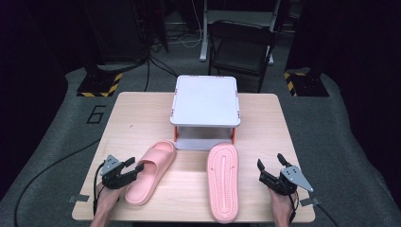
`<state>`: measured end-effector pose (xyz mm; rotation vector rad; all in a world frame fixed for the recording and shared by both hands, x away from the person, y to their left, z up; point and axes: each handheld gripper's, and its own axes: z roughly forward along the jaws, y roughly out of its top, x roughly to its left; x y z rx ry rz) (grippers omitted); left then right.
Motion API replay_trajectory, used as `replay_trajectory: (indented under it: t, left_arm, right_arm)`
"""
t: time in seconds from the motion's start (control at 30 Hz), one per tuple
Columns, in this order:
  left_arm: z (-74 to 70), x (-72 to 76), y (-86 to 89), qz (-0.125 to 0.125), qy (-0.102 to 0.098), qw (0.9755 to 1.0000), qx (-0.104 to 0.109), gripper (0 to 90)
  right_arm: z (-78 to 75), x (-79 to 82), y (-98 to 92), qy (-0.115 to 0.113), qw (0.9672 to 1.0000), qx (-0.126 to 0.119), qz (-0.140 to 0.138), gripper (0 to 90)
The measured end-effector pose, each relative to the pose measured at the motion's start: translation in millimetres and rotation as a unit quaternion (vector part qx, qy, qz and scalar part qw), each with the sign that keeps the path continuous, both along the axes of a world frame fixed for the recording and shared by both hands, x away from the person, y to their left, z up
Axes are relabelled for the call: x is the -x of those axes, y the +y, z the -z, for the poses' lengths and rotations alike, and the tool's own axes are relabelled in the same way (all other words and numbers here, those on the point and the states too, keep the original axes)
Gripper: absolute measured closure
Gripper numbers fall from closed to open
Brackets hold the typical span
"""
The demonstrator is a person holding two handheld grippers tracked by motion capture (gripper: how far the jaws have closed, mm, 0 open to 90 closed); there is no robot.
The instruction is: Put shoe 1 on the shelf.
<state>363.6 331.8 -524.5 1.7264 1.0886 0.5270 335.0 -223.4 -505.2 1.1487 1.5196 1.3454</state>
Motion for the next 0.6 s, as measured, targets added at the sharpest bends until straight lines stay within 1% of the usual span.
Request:
replay_trajectory:
  t: [0.03,0.07,0.1,0.13,0.2,0.27,0.3,0.4,0.43,0.47,0.5,0.53,0.57,0.6]
  left_arm:
    - [-0.5,-1.5,-2.6,0.001,0.0,1.0,0.0,61.0]
    - [-0.7,-1.9,-3.5,0.001,-0.002,1.0,-0.005,67.0]
    - [-0.5,-2.7,-4.6,0.001,-0.002,1.0,-0.002,71.5]
    - [-0.3,-2.8,-5.9,-0.005,-0.004,1.0,-0.003,73.1]
    - [-0.8,-2.3,-8.4,-0.015,-0.013,0.9997,-0.014,76.6]
    - [-3.9,-2.2,-9.5,-0.012,-0.003,0.9998,-0.018,79.7]
    - [-6.5,-1.6,-11.6,-0.009,-0.004,0.9998,-0.015,80.7]
    - [-17.1,-1.3,-20.8,0.003,-0.022,0.9997,-0.01,81.6]
    - [-20.7,-2.3,-24.3,0.008,-0.025,0.9996,-0.013,81.5]
    - [-23.5,-3.4,-28.7,0.009,-0.029,0.9994,-0.015,81.4]
    - [-25.7,-5.7,-32.6,0.013,-0.034,0.9991,-0.023,81.4]
    - [-25.7,-5.7,-32.6,0.013,-0.034,0.9991,-0.023,81.3]
    - [-27.7,-10.2,-42.4,0.01,-0.037,0.999,-0.022,81.1]
    - [-27.7,-10.2,-42.4,0.01,-0.037,0.999,-0.022,80.8]
  right_arm:
    - [-1.8,0.9,-1.2,0.004,1.0,0.006,-0.001,19.4]
    - [-2.5,1.0,-1.5,0.003,1.0,0.005,-0.003,19.6]
    - [-4.0,1.4,-1.2,0.004,1.0,0.001,-0.002,19.9]
    - [-5.8,1.7,-2.0,0.002,1.0,0.004,-0.006,20.0]
    - [-10.3,1.4,-1.5,0.005,0.9999,0.0,-0.013,20.1]
    - [-16.0,0.8,0.2,0.009,0.9998,-0.004,-0.019,20.1]
    - [-18.9,0.0,1.9,0.009,0.9996,-0.01,-0.023,20.1]
    - [-29.0,-4.4,6.2,0.012,0.9992,-0.01,-0.036,20.6]
    - [-32.9,-6.6,7.9,0.015,0.9991,-0.009,-0.039,20.7]
    - [-37.0,-9.9,10.0,0.012,0.9989,-0.007,-0.044,20.8]
    - [-41.5,-13.4,12.5,0.013,0.9987,-0.005,-0.049,20.9]
    - [-41.5,-13.4,12.5,0.013,0.9987,-0.005,-0.049,20.9]
    - [-51.7,-22.3,18.8,0.017,0.9979,-0.003,-0.062,21.0]
    - [-51.7,-22.3,18.8,0.017,0.9979,-0.003,-0.062,21.0]
